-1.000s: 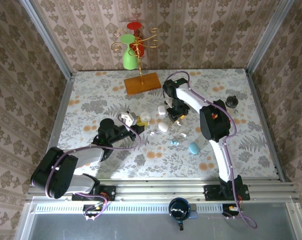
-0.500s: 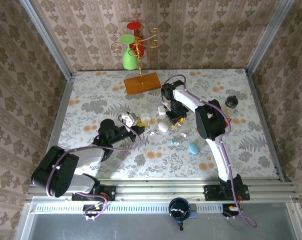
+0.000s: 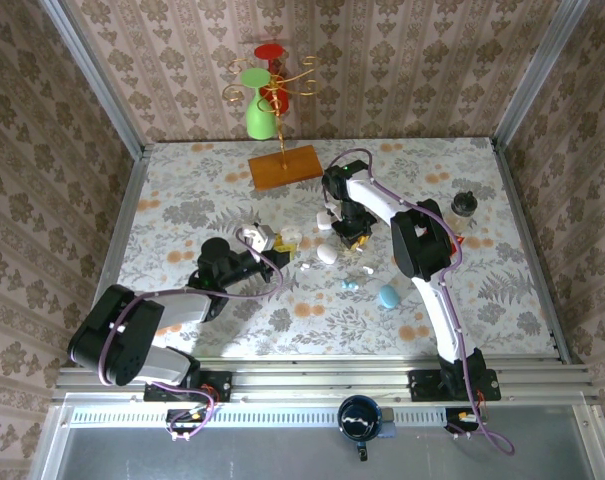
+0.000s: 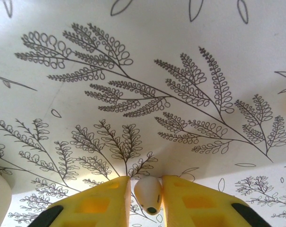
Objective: Insert wireless bluetooth earbuds into charging case
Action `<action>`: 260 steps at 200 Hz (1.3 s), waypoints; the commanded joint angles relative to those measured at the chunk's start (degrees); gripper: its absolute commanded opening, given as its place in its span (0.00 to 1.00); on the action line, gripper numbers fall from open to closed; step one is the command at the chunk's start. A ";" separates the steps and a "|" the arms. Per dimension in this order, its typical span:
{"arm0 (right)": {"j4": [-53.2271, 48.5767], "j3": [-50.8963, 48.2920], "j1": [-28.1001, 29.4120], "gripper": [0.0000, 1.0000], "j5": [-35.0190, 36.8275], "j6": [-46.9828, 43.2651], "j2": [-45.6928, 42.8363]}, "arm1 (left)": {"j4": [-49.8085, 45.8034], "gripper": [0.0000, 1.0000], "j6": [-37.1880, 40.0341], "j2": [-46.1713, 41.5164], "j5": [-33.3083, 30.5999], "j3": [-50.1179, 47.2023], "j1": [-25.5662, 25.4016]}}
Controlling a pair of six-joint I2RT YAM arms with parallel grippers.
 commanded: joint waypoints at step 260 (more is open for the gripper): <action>90.96 -57.96 -3.84 0.17 -50.62 17.57 -53.48 | 0.91 0.06 -5.57 0.06 6.38 7.64 0.21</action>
